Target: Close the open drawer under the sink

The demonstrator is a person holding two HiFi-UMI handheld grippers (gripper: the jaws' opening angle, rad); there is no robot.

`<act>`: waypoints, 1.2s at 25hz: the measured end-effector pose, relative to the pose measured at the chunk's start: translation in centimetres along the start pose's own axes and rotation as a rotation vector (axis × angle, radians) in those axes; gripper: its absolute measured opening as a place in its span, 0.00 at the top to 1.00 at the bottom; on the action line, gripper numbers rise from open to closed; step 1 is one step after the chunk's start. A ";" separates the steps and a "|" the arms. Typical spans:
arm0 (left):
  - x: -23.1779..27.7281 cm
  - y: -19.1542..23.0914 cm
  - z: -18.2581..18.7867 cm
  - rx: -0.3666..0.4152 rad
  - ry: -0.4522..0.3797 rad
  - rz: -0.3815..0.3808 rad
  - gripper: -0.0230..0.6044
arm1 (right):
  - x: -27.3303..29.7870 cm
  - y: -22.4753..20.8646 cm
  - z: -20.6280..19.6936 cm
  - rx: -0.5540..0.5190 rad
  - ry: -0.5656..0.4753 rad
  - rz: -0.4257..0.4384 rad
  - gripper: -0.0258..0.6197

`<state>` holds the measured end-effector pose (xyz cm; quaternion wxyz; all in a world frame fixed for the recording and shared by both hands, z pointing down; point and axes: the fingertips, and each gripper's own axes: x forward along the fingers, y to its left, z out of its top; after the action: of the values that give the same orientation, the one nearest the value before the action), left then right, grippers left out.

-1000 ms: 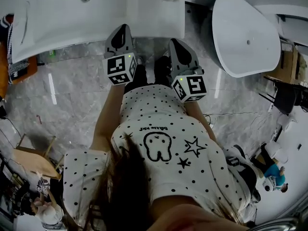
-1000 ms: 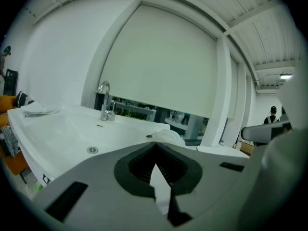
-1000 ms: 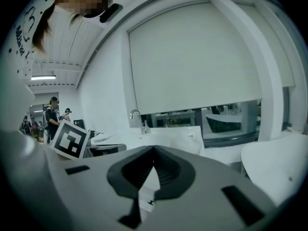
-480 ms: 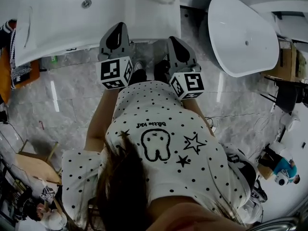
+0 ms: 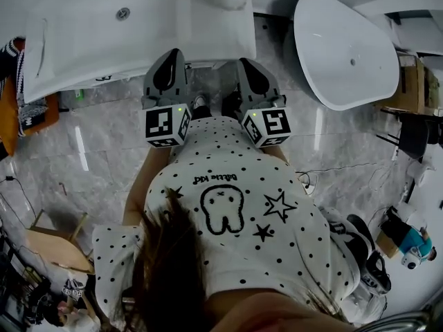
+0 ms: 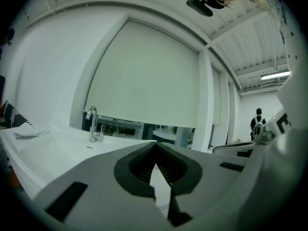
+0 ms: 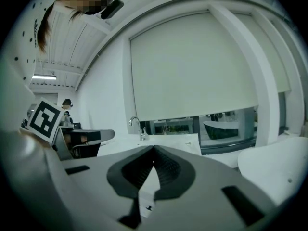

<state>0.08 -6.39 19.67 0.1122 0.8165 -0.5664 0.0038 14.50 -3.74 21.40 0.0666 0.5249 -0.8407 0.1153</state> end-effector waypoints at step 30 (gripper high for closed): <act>-2.9 0.2 -0.4 -0.029 0.004 -0.072 0.96 | 1.1 3.4 -0.1 -0.057 0.022 0.089 0.94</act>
<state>-1.15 -3.68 19.74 0.1254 0.8345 -0.5365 -0.0067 10.91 -3.25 21.32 0.0853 0.4836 -0.8654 0.0999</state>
